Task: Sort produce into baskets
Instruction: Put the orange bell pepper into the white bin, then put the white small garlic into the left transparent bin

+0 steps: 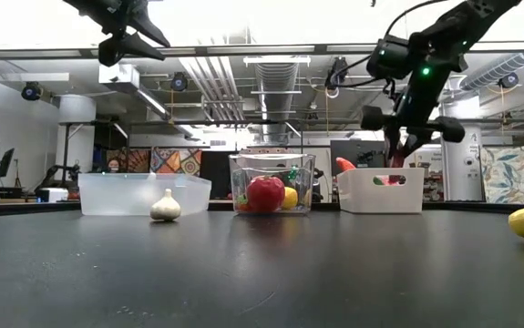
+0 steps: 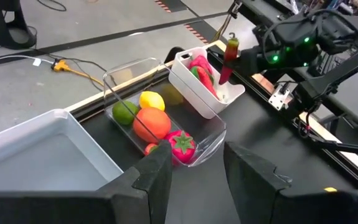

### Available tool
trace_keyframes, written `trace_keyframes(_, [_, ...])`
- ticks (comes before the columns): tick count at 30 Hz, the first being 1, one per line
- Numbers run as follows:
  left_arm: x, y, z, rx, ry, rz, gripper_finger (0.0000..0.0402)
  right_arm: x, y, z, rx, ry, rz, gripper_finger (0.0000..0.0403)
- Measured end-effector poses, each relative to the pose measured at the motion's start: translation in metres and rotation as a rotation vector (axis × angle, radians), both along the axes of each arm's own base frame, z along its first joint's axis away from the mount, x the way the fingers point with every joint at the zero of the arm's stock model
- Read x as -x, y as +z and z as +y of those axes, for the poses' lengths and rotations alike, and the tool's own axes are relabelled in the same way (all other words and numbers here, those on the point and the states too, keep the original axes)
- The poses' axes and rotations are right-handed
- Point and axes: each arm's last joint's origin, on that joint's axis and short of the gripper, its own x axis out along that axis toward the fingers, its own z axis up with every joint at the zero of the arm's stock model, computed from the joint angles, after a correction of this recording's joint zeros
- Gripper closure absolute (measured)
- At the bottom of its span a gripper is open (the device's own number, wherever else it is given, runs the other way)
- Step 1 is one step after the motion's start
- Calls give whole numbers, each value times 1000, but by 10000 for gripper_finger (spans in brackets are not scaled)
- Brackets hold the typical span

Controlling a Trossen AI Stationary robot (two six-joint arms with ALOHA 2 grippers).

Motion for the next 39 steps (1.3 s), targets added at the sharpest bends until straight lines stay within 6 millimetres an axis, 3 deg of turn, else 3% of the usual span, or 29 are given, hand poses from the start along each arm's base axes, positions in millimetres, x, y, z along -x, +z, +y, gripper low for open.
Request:
trace_keyframes(10, [0, 0, 0, 7, 4, -1, 274, -6, -15, -3, -50, -18, 21, 306])
trace_keyframes(22, [0, 0, 0, 17, 9, -5, 274, -7, -19, -3, -86, 0, 18, 221])
trace_keyframes(31, [-3, -1, -5, 48, -12, -12, 274, -9, -5, -4, -73, 54, 52, 193])
trace_keyframes(39, [-14, -3, -23, 87, -91, -4, 274, -21, 26, -8, -17, 144, 61, 192])
